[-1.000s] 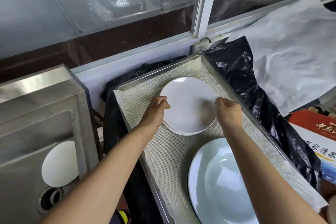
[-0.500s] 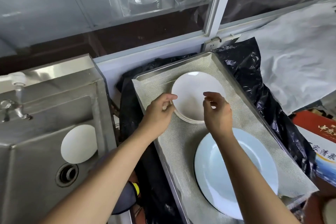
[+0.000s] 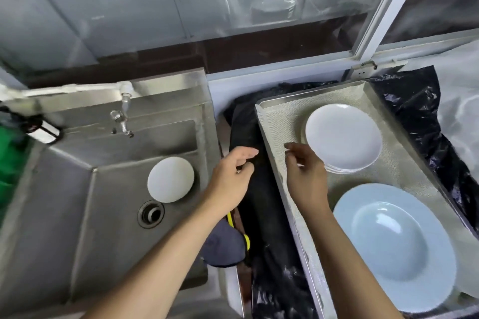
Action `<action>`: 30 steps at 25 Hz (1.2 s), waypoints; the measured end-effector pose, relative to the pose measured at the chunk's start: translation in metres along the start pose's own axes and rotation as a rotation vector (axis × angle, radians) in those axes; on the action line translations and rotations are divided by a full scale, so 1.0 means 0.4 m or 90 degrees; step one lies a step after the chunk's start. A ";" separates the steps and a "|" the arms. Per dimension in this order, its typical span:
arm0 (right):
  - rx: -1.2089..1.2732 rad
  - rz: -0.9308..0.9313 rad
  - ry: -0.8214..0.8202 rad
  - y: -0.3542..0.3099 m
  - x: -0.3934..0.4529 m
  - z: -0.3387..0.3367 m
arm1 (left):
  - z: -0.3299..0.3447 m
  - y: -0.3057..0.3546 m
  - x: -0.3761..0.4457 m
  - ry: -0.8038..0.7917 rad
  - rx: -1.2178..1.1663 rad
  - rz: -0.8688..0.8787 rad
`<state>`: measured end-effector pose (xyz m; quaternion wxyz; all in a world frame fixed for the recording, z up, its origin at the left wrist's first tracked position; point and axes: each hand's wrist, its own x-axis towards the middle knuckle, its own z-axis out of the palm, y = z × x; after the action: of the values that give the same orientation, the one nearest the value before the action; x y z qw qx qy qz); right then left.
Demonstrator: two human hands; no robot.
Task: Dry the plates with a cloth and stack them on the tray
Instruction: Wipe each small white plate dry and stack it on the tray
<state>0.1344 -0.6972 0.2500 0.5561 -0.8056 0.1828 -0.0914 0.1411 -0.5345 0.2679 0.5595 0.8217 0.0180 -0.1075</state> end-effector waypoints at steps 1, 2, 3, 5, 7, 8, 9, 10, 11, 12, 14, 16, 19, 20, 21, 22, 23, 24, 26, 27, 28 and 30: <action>0.005 -0.001 -0.011 -0.010 -0.018 0.026 | -0.030 -0.009 -0.014 0.007 -0.006 -0.003; 0.004 -0.004 -0.021 -0.021 -0.037 0.056 | -0.065 -0.020 -0.028 0.016 -0.010 -0.003; 0.001 -0.007 -0.028 -0.030 -0.055 0.085 | -0.098 -0.031 -0.041 0.022 -0.012 -0.001; -0.001 -0.007 -0.038 -0.051 -0.091 0.145 | -0.166 -0.057 -0.061 0.028 -0.011 0.005; 0.005 -0.010 -0.049 -0.079 -0.133 0.211 | -0.242 -0.090 -0.081 0.040 -0.024 0.010; 0.007 -0.011 -0.054 -0.093 -0.156 0.245 | -0.282 -0.106 -0.092 0.045 -0.030 0.012; 0.002 -0.011 -0.059 -0.106 -0.179 0.277 | -0.322 -0.121 -0.103 0.049 -0.034 0.010; -0.003 -0.008 -0.063 -0.120 -0.204 0.313 | -0.366 -0.138 -0.113 0.055 -0.036 0.010; -0.004 -0.002 -0.066 -0.130 -0.228 0.348 | -0.407 -0.158 -0.121 0.061 -0.040 0.008; -0.001 0.006 -0.067 -0.141 -0.254 0.392 | -0.457 -0.183 -0.129 0.065 -0.042 0.004; 0.002 0.018 -0.060 -0.163 -0.304 0.477 | -0.548 -0.231 -0.143 0.065 -0.037 -0.004; 0.004 0.024 -0.048 -0.177 -0.348 0.565 | -0.633 -0.285 -0.152 0.061 -0.032 -0.008; -0.022 0.028 -0.048 -0.187 -0.402 0.677 | -0.738 -0.376 -0.163 0.047 -0.046 -0.021; -0.032 0.031 -0.050 -0.187 -0.413 0.705 | -0.765 -0.404 -0.165 0.048 -0.055 -0.027; -0.043 0.033 -0.050 -0.186 -0.422 0.725 | -0.785 -0.430 -0.167 0.050 -0.060 -0.032; -0.055 0.034 -0.049 -0.181 -0.432 0.744 | -0.802 -0.457 -0.169 0.048 -0.062 -0.035; -0.066 0.035 -0.048 -0.175 -0.436 0.759 | -0.814 -0.483 -0.166 0.045 -0.063 -0.036; -0.072 0.042 -0.050 -0.164 -0.439 0.773 | -0.822 -0.509 -0.163 0.043 -0.066 -0.042; -0.081 0.074 -0.059 -0.132 -0.435 0.802 | -0.826 -0.560 -0.150 0.049 -0.075 -0.055; -0.091 0.086 -0.068 -0.108 -0.426 0.821 | -0.824 -0.589 -0.140 0.057 -0.080 -0.061; -0.099 0.094 -0.076 -0.082 -0.413 0.839 | -0.820 -0.618 -0.126 0.062 -0.085 -0.066; -0.106 0.112 -0.088 -0.024 -0.385 0.878 | -0.809 -0.680 -0.100 0.070 -0.092 -0.096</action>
<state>0.1184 -0.3303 0.1394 0.5042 -0.8343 0.2210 0.0293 0.1120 -0.1305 0.1402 0.6058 0.7801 0.1182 -0.1027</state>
